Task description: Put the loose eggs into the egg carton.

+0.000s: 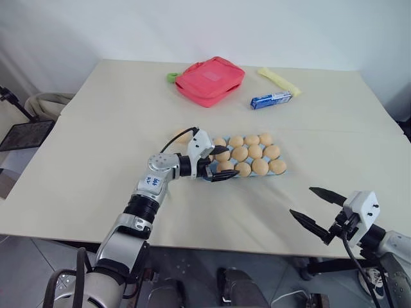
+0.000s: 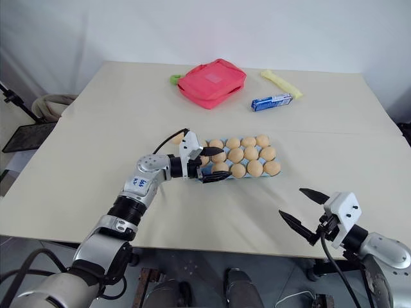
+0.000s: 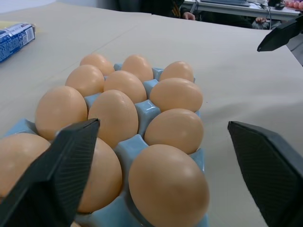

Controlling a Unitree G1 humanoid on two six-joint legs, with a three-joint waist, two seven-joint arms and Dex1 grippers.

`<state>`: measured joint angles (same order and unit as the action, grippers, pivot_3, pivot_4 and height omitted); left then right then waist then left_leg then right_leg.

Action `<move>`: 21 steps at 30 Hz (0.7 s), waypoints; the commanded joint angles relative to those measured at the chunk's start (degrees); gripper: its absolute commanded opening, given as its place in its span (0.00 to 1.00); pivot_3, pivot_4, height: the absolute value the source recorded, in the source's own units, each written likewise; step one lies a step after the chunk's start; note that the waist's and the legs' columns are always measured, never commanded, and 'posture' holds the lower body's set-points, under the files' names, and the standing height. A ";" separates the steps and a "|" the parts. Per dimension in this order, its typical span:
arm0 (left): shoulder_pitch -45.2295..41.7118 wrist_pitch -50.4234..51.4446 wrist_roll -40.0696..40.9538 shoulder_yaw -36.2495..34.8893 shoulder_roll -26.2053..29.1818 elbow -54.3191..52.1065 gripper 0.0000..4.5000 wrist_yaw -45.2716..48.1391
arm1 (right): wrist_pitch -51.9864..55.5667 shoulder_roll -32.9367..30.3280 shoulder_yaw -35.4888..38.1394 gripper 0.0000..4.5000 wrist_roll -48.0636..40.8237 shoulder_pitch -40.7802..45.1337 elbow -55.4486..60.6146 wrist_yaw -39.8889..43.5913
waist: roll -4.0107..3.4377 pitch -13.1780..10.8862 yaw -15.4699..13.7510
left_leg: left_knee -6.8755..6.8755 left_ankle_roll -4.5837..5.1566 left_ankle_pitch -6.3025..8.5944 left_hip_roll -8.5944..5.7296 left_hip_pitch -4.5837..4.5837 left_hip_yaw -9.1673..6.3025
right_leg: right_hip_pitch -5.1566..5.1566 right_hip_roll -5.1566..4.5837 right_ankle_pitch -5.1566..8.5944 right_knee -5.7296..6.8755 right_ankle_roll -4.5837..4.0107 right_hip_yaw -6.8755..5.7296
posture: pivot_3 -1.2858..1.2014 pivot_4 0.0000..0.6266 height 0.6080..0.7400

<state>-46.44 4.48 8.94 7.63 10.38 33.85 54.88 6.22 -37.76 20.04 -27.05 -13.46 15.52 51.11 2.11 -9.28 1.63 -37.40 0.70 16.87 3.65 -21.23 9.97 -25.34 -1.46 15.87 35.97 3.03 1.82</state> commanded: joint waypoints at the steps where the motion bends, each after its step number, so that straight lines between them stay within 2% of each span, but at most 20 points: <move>1: -0.95 0.36 1.91 -2.03 1.39 -4.39 0.99 0.38 | -0.50 -0.20 0.37 1.00 -0.37 0.84 0.42 0.20 | 0.00 0.00 0.05 | 0.00 0.00 0.00 0.00 0.00 0.00 | 0.00 0.00 0.00 0.00 0.00 0.00 | 0.52 0.24 1.00; 6: -0.09 -1.41 5.08 -7.27 4.70 -6.49 0.99 -0.28 | -0.25 -0.31 0.41 1.00 -0.54 1.20 0.29 0.75 | -0.01 0.00 0.05 | 0.03 -0.01 -0.01 0.03 0.02 0.00 | 0.00 0.02 0.00 0.02 -0.01 -0.01 | 0.52 0.24 1.00; 13: 5.74 -3.57 7.16 -15.36 10.66 -9.71 0.99 -5.30 | -0.06 -0.86 0.61 1.00 -1.29 1.65 -0.08 2.67 | -0.03 0.01 -0.01 | 0.05 -0.03 -0.01 0.03 0.04 0.02 | -0.01 -0.01 0.00 0.05 0.00 -0.03 | 0.52 0.24 1.00; 21: 21.11 0.82 10.93 -23.49 15.81 -22.91 0.99 -11.10 | 0.66 -2.19 0.43 1.00 -1.65 3.64 -1.84 5.13 | -0.03 0.01 0.05 | 0.04 -0.03 0.00 0.04 0.03 0.03 | 0.00 -0.08 0.00 0.06 0.00 -0.05 | 0.52 0.24 1.00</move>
<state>-26.66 5.16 17.97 -13.80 25.23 14.88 44.37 6.88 -38.87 19.58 -27.78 -10.12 13.27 55.49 2.09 -9.27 1.69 -37.35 0.66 16.87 3.70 -21.18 10.01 -25.34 -1.53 15.87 36.02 3.01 1.78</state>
